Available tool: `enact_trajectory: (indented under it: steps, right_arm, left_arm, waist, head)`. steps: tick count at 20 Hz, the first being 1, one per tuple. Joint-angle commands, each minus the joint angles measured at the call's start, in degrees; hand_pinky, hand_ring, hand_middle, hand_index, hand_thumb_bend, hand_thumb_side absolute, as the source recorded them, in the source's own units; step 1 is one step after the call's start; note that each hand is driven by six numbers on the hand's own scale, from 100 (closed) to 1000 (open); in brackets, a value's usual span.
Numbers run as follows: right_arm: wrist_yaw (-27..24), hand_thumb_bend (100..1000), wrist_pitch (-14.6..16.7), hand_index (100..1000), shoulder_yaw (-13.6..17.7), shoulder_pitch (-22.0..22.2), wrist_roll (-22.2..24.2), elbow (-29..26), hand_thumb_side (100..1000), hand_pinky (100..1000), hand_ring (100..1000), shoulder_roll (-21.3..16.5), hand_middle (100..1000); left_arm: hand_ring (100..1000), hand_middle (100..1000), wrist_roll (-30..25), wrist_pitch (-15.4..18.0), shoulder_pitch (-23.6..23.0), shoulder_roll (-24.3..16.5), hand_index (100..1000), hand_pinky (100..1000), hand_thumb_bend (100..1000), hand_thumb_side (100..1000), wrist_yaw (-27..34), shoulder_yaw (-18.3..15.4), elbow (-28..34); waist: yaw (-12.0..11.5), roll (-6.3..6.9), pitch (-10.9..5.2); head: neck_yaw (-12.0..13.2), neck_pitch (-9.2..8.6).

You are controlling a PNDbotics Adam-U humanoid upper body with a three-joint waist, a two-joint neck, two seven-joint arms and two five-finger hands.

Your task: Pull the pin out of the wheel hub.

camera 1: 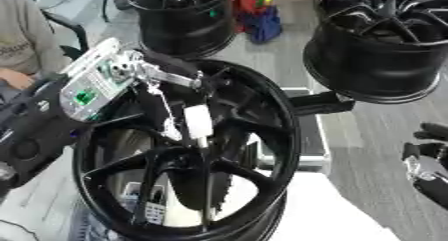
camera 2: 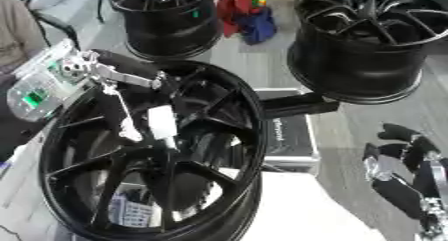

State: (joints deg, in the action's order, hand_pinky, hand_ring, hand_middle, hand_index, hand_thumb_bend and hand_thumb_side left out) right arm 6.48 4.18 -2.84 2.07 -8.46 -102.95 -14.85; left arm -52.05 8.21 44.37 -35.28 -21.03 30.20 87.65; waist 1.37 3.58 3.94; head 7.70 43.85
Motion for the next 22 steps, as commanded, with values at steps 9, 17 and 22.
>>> enact_trajectory:
  steps: [9, 17, 22]
  right_arm:
    - [-0.26, 200, 0.18, 771, 0.23, -0.4, 0.09, -0.35, 100, 730, 600, -0.93, 655]
    - [-0.29, 204, 0.17, 771, 0.32, -0.32, 0.0, -0.26, 100, 730, 600, -0.96, 654]
    - [-0.26, 206, 0.17, 771, 0.38, -0.22, -0.04, -0.19, 100, 731, 600, -1.07, 653]
  left_arm:
    - [463, 555, 0.08, 0.0, 0.48, -1.19, 701, 493, 144, 100, 0.94, 0.72, 1.66]
    - [414, 512, 0.08, -1.65, 1.78, -2.69, 663, 455, 100, 100, 4.65, -1.71, 3.94]
    - [419, 515, 0.08, -2.91, 3.19, -5.22, 667, 464, 100, 100, 7.18, -5.01, 5.79]
  waist:
    - [0.02, 0.05, -0.63]
    - [-0.07, 0.03, -0.77]
    - [-0.12, 0.16, -0.92]
  head:
    - [-0.18, 0.27]
    - [-0.28, 0.27]
    - [-0.34, 0.27]
